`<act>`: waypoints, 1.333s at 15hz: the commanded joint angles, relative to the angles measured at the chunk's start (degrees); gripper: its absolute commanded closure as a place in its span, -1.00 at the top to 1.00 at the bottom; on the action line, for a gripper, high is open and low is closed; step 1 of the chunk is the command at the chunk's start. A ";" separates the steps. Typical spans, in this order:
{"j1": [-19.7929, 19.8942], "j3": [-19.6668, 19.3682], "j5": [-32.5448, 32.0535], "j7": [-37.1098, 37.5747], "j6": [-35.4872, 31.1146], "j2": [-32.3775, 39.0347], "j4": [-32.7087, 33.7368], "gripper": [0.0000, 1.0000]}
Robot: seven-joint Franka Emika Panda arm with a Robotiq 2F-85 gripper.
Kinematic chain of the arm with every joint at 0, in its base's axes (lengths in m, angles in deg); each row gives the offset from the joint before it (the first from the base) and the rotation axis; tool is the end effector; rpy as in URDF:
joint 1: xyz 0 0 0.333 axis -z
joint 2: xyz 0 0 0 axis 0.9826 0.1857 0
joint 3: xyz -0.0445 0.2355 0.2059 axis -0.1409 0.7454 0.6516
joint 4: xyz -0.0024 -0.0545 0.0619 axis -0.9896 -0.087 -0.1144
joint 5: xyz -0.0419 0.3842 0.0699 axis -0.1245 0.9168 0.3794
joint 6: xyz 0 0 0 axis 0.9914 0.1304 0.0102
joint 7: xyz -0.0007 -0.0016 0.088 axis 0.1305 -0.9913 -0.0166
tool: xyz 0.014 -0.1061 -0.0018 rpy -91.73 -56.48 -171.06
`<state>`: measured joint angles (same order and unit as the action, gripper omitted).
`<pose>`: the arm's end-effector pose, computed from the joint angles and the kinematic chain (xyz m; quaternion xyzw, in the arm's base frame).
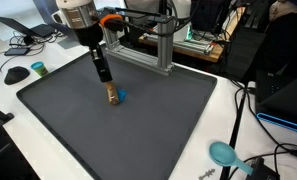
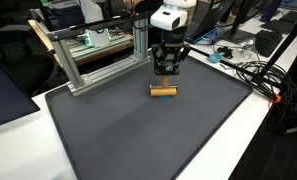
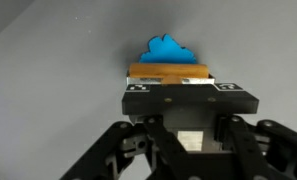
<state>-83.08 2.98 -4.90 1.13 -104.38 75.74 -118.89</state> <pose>0.6574 -0.0153 0.3084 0.9501 -0.3117 -0.0044 0.0128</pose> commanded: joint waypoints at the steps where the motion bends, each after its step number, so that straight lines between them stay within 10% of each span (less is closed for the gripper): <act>1: 1.14 1.80 3.64 -2.29 1.72 2.69 0.31 -0.56; 20: 1.55 2.24 5.69 -4.00 2.95 3.17 0.16 -0.56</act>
<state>-82.43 3.44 -2.59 -0.93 -102.32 75.77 -118.51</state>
